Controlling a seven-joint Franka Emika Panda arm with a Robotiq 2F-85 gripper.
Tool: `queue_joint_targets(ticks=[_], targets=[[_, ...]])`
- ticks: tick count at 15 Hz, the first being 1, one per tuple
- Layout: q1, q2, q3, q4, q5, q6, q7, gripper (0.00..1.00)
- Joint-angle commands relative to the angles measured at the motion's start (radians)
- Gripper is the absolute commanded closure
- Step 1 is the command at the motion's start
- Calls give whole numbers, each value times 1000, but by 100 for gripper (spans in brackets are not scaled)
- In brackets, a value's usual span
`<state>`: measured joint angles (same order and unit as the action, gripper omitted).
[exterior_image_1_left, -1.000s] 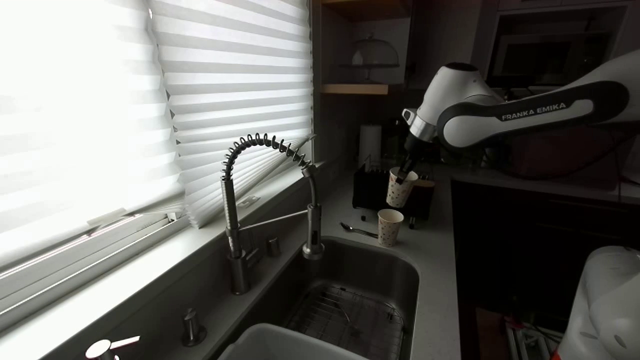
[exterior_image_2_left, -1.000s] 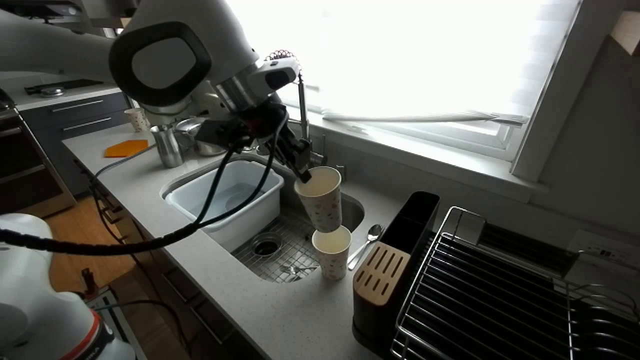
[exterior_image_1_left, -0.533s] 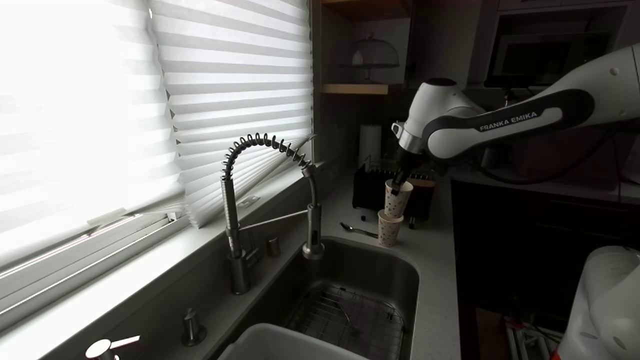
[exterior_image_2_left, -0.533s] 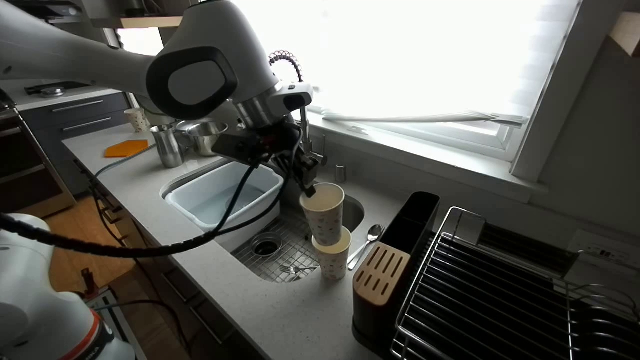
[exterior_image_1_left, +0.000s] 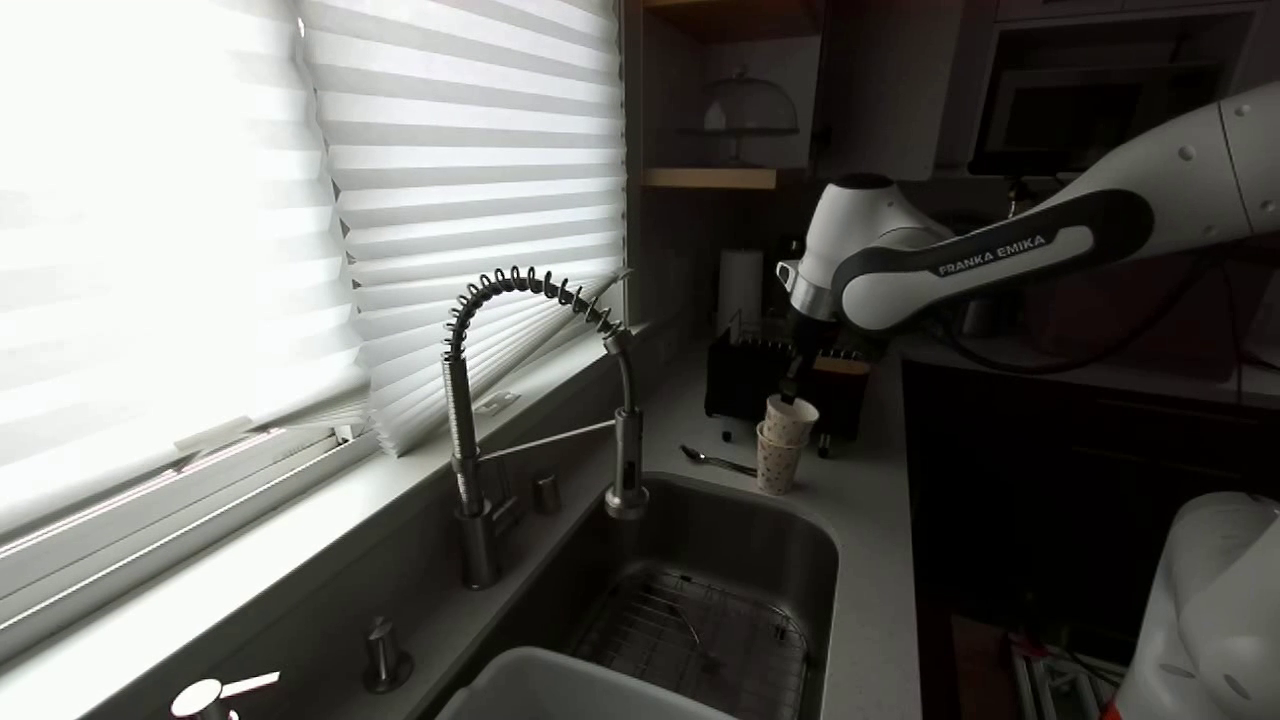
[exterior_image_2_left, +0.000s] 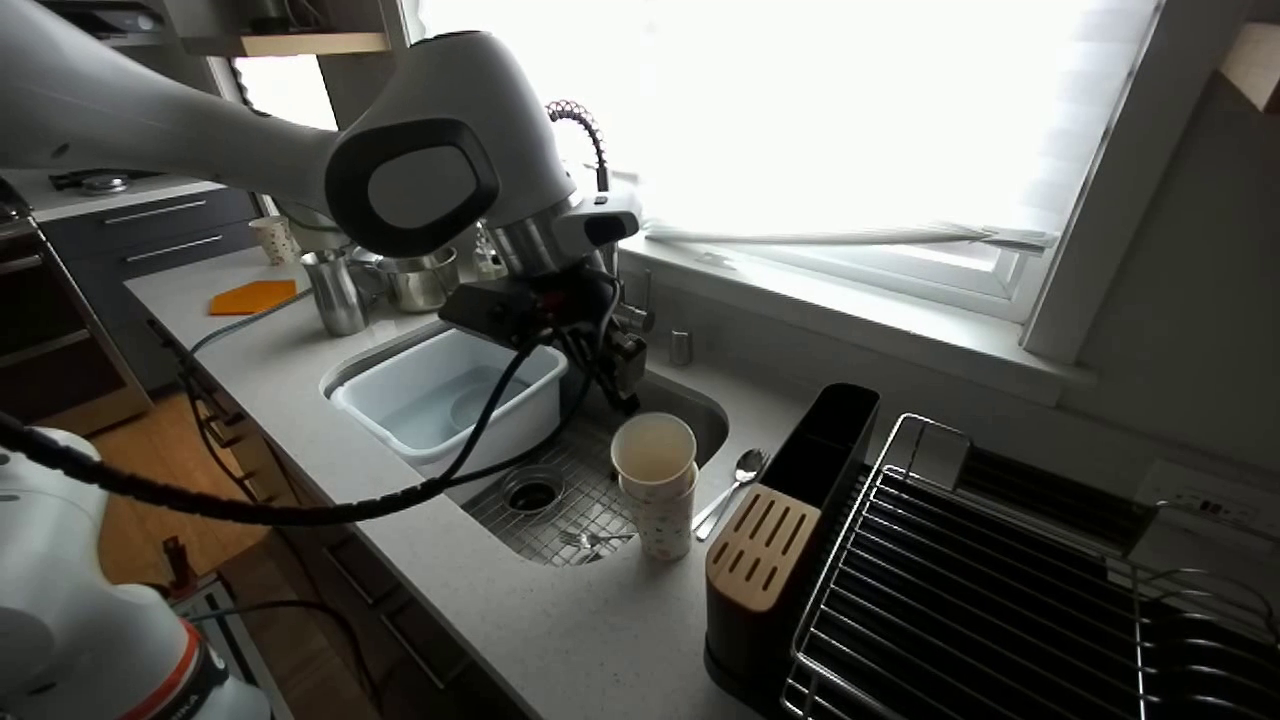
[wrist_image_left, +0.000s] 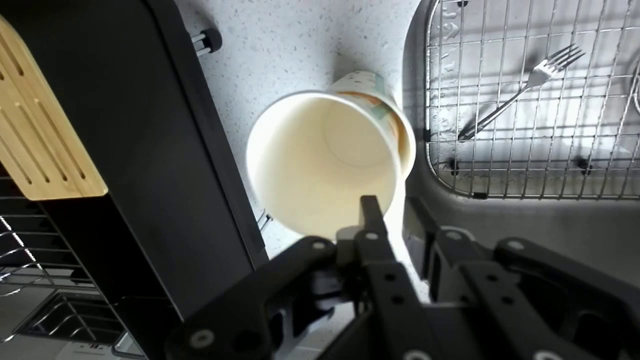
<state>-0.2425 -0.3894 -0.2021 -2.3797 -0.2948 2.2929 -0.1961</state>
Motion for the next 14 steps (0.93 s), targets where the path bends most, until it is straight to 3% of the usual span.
queue_joint_targets(ticks=[1,7,10,11,14], targets=[[-14,18,2,17,-33,4,32,50],[11,-12,9,22,3,1,44,4],[56,-21,15,27,77,38,27,0],[32,-13,14,29,37,17,24,1],[52,-17,22,30,56,30,25,0]])
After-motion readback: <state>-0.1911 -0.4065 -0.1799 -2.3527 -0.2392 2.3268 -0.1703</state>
